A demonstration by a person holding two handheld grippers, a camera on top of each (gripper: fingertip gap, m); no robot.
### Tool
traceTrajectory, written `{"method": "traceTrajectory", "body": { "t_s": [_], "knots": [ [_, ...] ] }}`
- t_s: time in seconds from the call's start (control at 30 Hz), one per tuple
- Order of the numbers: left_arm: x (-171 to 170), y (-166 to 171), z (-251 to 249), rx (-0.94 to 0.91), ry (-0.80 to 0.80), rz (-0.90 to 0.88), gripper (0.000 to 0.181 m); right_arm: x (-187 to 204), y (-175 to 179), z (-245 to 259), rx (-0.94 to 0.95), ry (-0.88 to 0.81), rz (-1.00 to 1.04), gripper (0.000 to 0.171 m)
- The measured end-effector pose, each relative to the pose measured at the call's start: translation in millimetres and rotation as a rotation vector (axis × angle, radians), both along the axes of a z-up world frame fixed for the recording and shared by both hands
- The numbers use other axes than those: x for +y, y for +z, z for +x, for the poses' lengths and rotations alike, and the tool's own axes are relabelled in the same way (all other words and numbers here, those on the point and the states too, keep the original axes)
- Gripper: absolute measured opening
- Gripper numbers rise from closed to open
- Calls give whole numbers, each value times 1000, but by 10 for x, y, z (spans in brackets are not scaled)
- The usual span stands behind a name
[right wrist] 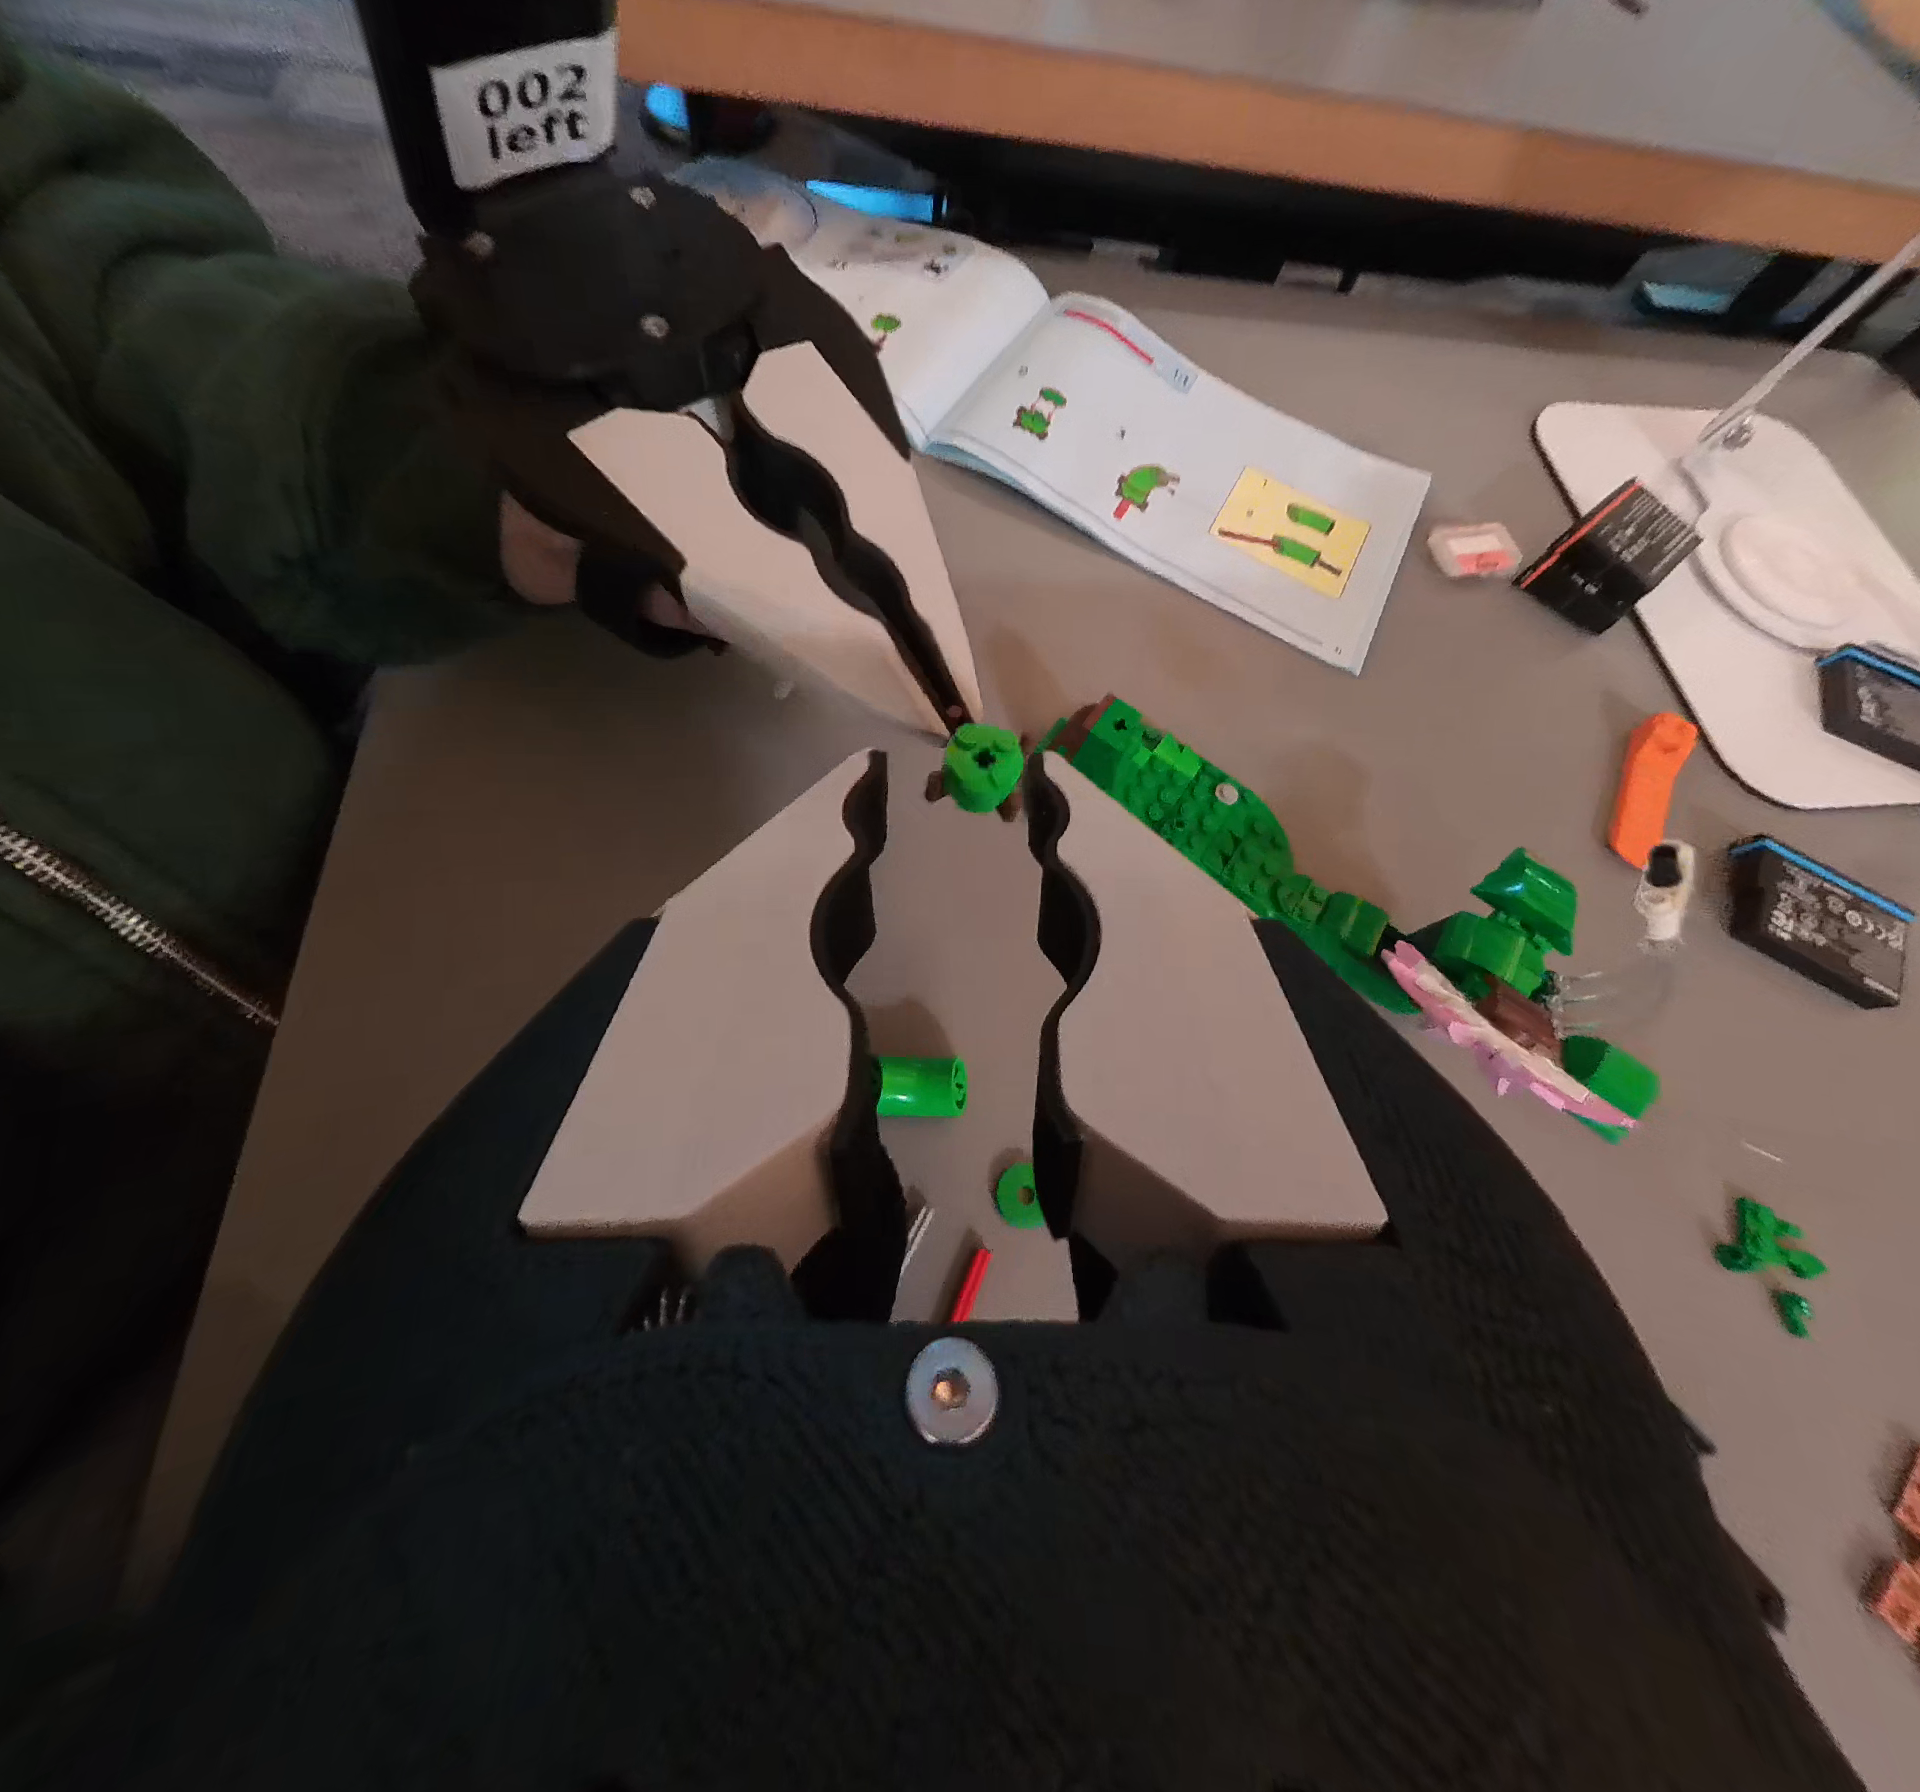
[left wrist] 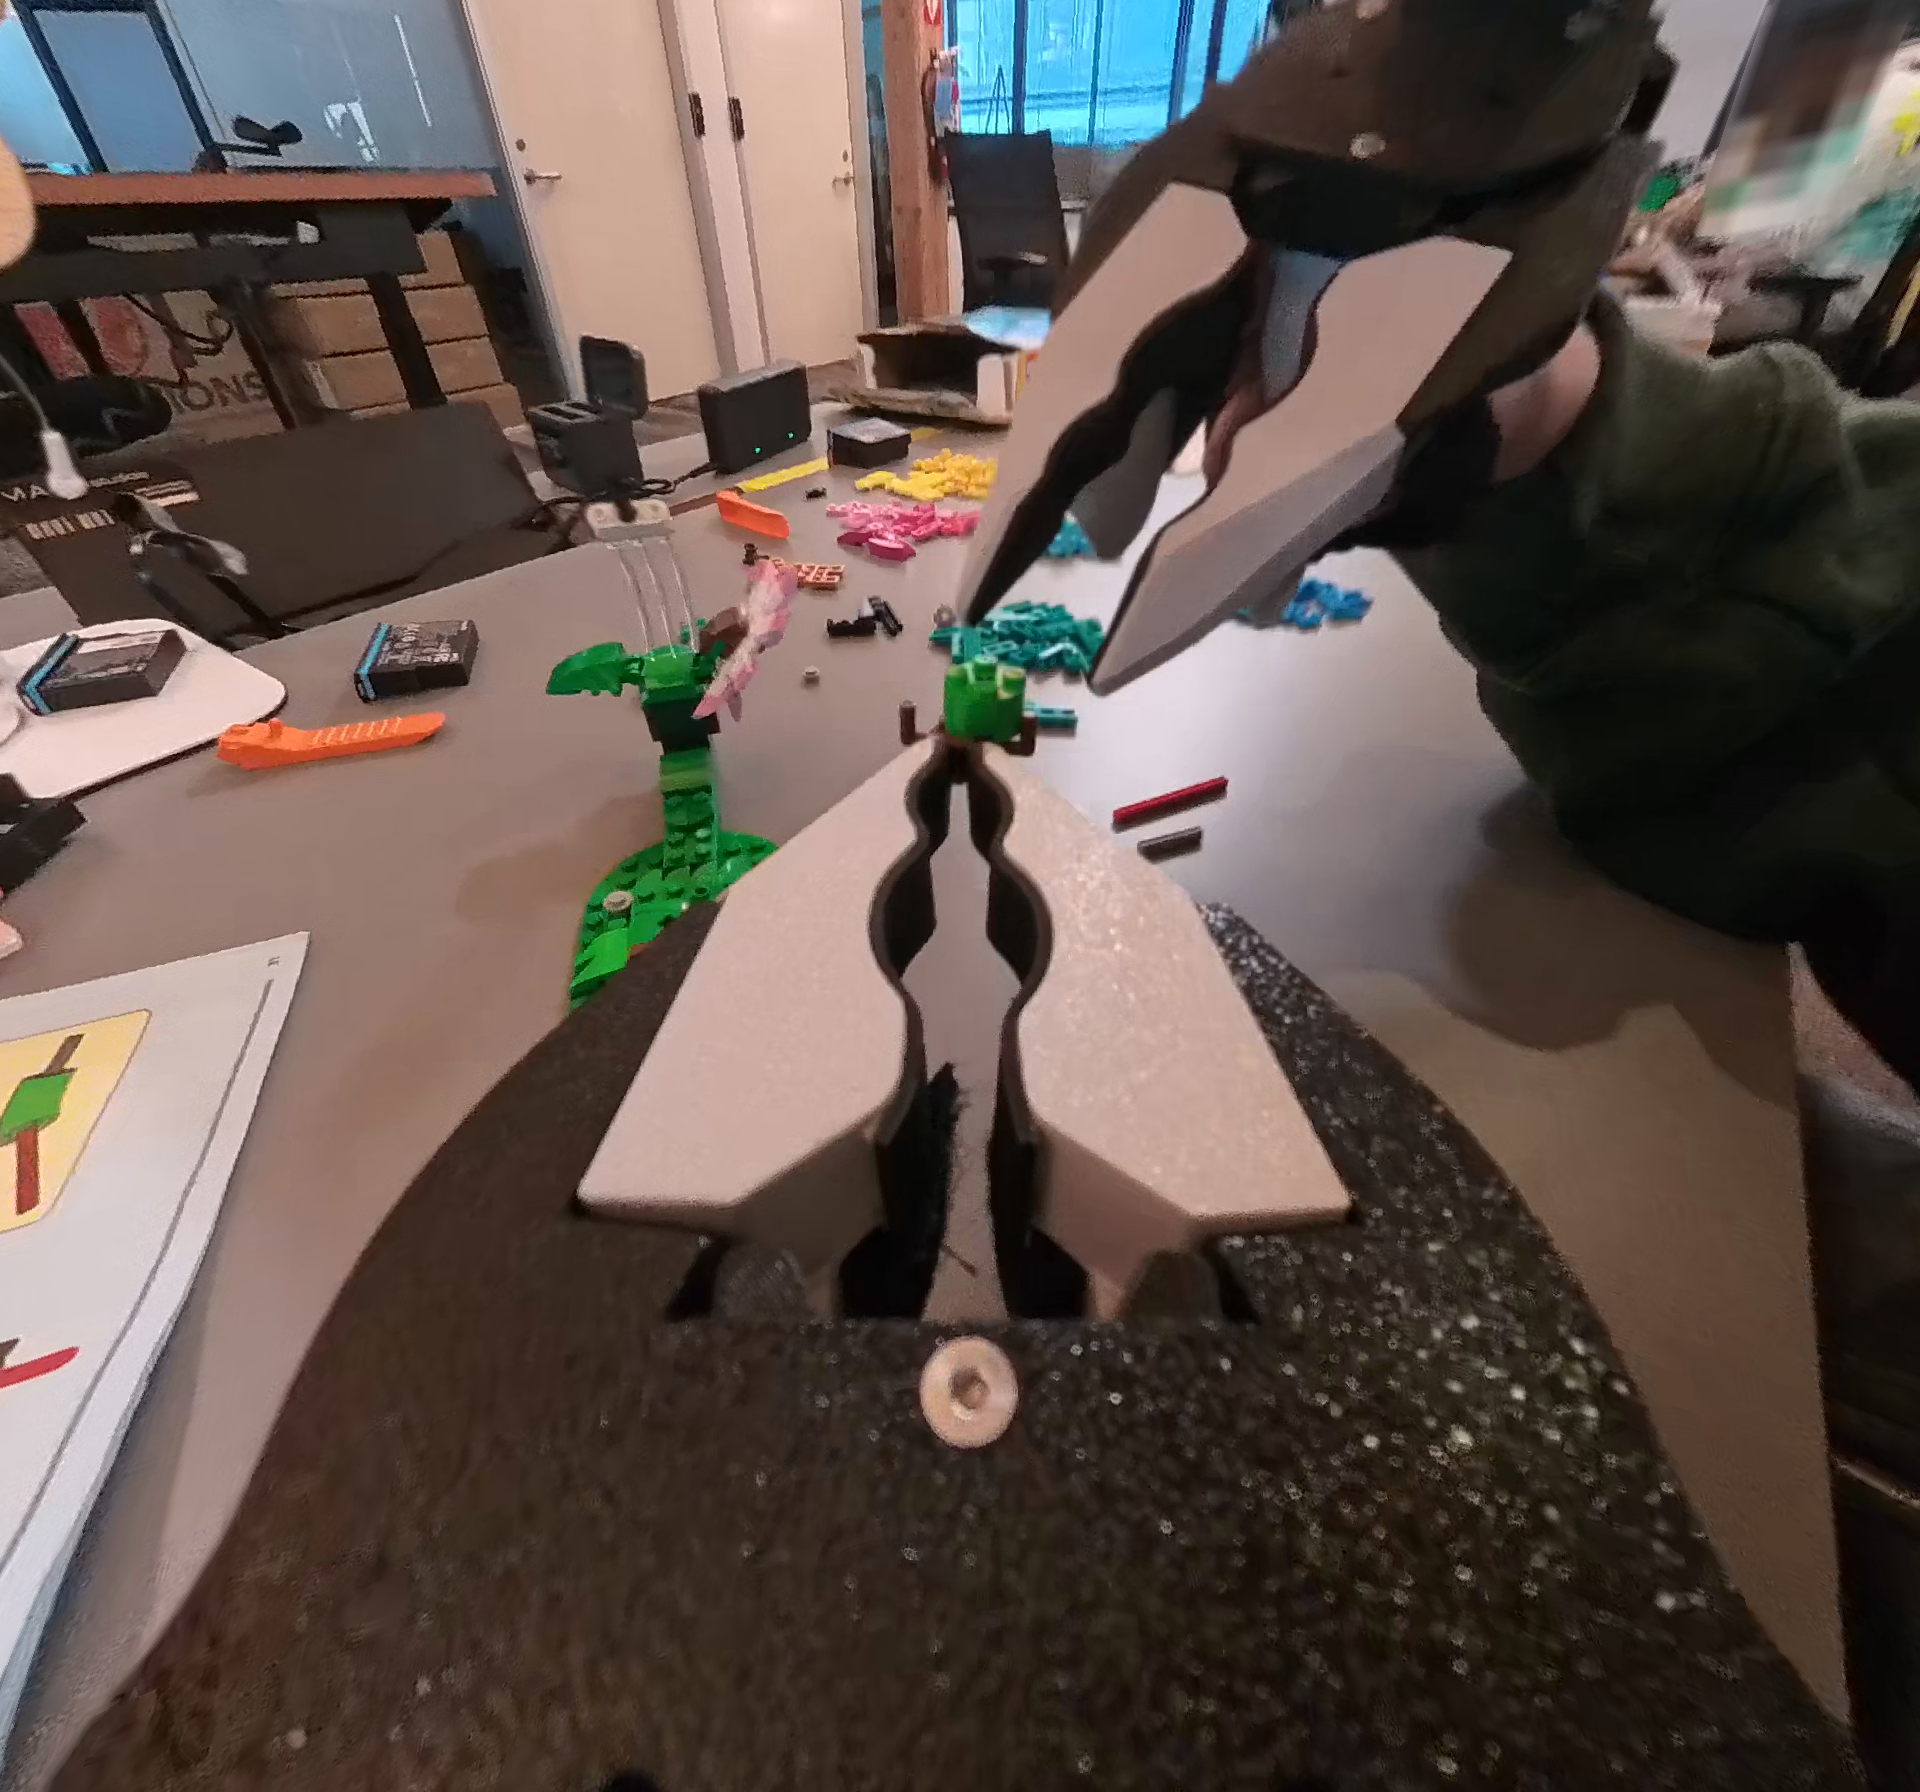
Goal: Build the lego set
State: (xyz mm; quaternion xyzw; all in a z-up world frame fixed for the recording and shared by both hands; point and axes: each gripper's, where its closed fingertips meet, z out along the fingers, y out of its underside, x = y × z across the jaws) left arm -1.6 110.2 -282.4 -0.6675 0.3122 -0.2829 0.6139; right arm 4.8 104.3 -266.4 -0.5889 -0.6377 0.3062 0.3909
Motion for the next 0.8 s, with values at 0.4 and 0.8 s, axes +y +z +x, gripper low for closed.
{"method": "traceTrajectory", "body": {
  "t_s": [0.4,0.8],
  "knots": [
    [-32,38,17,-35,-31,1,0,17,-10,12,61,32,-105,18],
    [-51,28,47,-20,-45,5,0,16,-74,-21,52,42,-123,14]
  ]
}}
